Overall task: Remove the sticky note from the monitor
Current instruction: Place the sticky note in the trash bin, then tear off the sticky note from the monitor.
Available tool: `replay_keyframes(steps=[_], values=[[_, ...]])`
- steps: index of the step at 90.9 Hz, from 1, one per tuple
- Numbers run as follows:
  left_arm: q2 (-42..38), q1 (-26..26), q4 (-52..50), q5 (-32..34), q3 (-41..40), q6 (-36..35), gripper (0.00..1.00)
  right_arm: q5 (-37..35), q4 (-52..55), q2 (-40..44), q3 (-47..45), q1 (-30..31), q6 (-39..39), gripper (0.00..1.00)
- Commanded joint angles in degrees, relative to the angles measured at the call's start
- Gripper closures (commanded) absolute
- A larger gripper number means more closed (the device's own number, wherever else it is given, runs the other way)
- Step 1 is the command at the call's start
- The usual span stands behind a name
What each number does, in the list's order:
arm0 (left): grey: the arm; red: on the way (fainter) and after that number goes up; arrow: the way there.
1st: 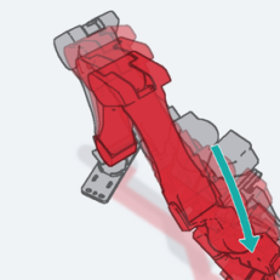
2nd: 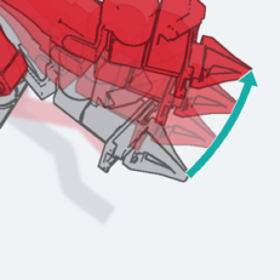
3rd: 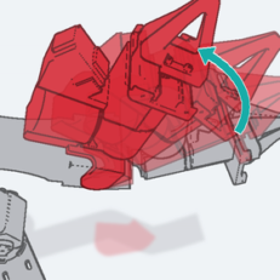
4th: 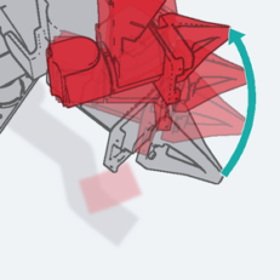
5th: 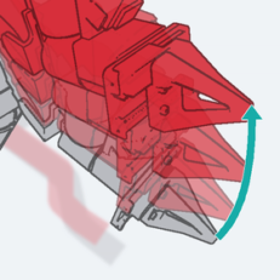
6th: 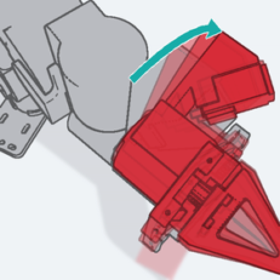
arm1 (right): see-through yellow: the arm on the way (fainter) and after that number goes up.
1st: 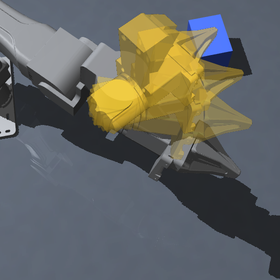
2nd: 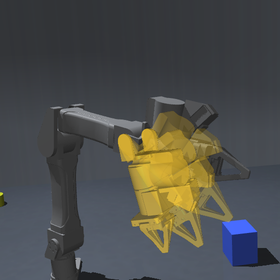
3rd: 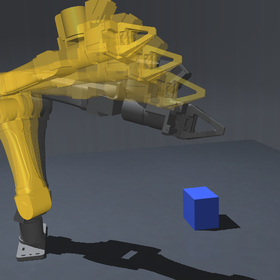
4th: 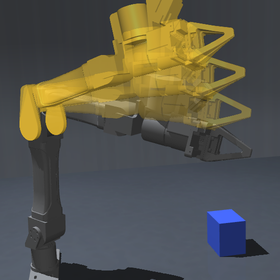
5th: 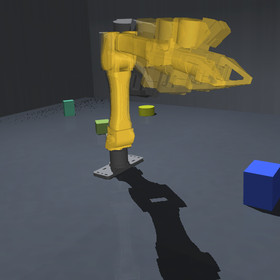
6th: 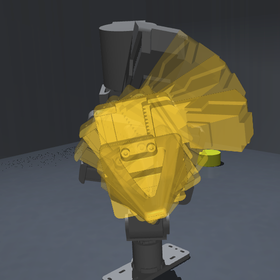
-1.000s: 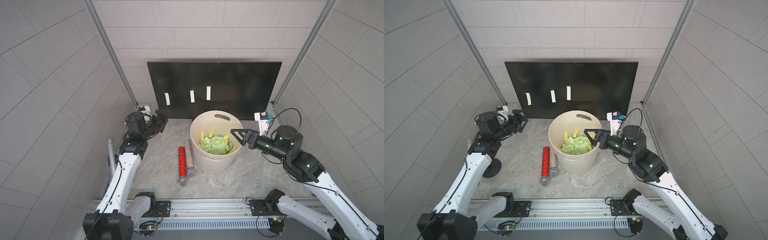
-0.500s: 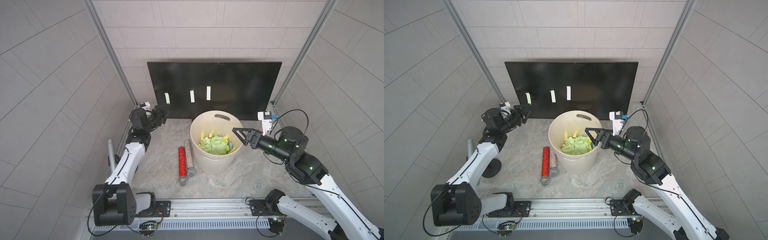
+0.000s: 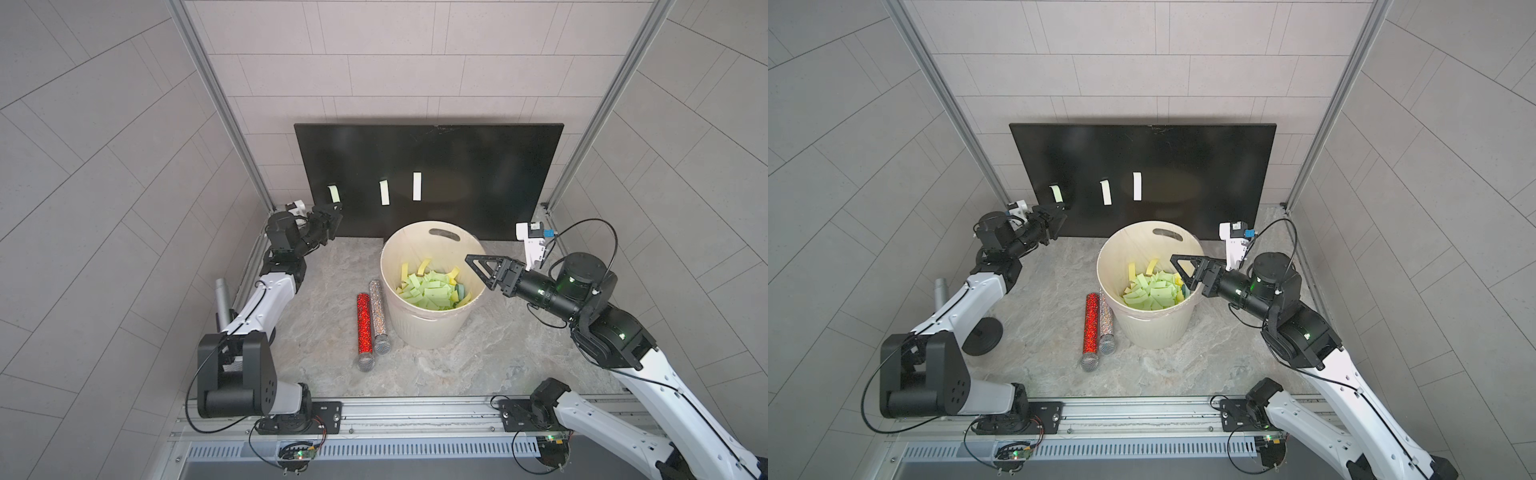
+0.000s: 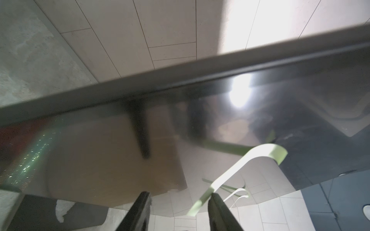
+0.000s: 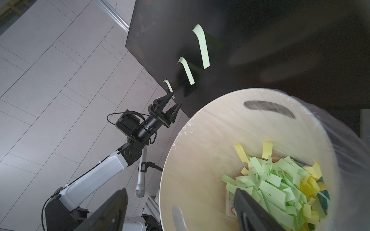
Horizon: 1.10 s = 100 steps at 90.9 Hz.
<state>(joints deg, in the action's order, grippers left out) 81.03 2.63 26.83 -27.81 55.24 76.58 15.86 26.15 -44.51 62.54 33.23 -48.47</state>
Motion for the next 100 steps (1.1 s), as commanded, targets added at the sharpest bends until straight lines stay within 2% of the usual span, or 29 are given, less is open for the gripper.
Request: replay_keyframes(steps=[1, 22, 56, 100], values=[[0.76, 0.44, 4.43, -0.85, 1.79, 1.92, 0.52, 0.16, -0.93, 0.61, -0.59, -0.28, 0.16, 0.15], [1.52, 0.53, 6.2, -0.05, 2.1, 3.23, 0.54, 0.14, -0.87, 0.7, -0.73, -0.36, 0.13, 0.15], [2.79, 0.72, 6.82, 0.77, 3.65, 4.42, 0.64, 0.2, -0.83, 1.14, -0.58, -0.54, 0.06, 0.15], [1.42, 0.95, 5.88, 0.75, 2.82, 4.69, 0.95, 0.23, -0.4, 1.44, 0.22, -0.71, -0.08, 0.15]])
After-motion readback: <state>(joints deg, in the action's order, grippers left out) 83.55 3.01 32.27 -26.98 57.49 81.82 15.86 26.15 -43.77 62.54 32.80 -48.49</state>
